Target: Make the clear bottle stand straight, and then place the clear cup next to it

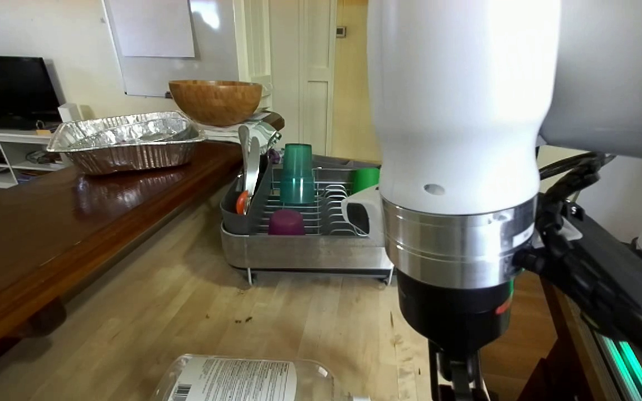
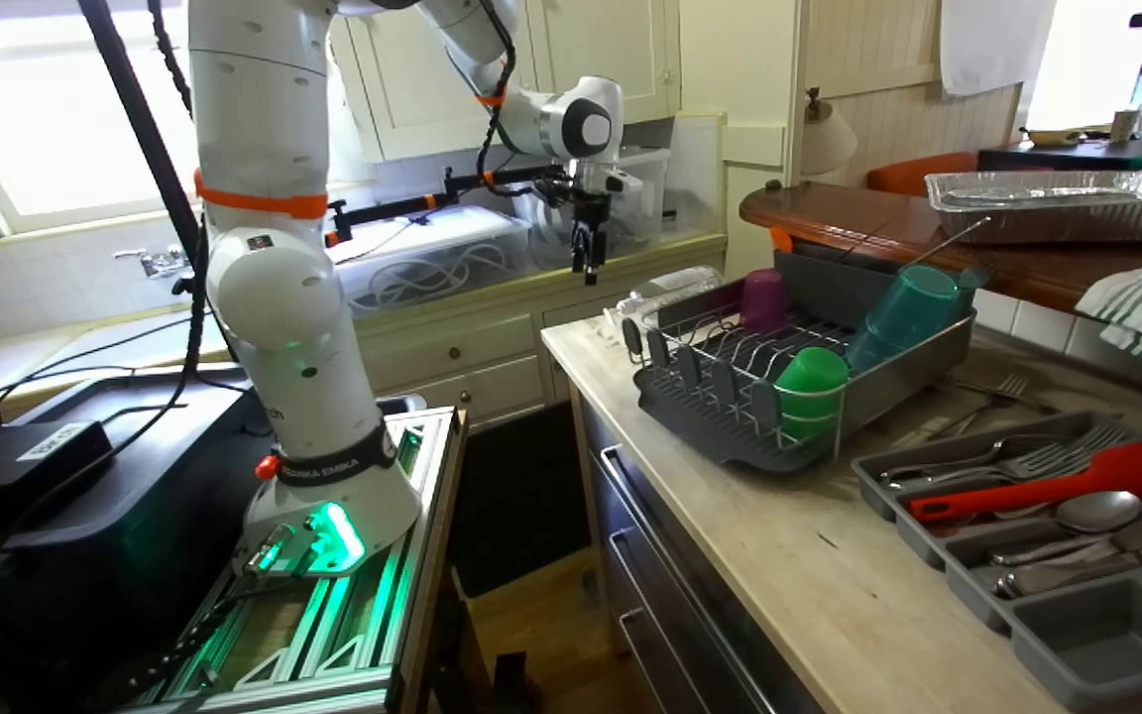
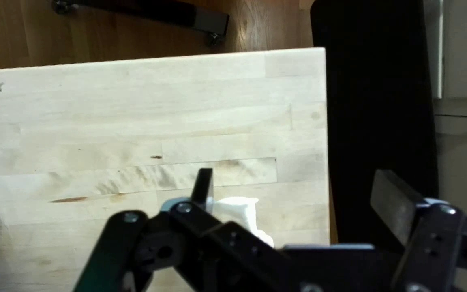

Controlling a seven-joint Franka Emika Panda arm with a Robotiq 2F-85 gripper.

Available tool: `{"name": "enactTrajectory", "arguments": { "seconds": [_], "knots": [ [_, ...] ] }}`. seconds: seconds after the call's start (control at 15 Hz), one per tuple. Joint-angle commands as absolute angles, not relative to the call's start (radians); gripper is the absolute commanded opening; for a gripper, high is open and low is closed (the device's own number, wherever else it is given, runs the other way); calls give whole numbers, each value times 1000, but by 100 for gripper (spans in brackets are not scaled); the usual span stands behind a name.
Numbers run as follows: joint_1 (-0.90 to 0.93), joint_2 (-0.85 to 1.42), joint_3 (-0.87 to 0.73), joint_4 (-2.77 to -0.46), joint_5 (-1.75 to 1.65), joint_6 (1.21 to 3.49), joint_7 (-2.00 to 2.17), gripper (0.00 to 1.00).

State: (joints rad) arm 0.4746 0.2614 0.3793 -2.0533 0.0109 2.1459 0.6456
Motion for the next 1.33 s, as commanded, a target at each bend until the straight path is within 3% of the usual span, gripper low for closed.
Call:
{"name": "enactTrajectory", "arguments": {
  "seconds": [0.0, 1.27],
  "knots": [
    [488, 267, 362, -2043, 15, 2141, 649, 100],
    [564, 472, 258, -1908, -140, 2237, 579, 100]
  ]
}}
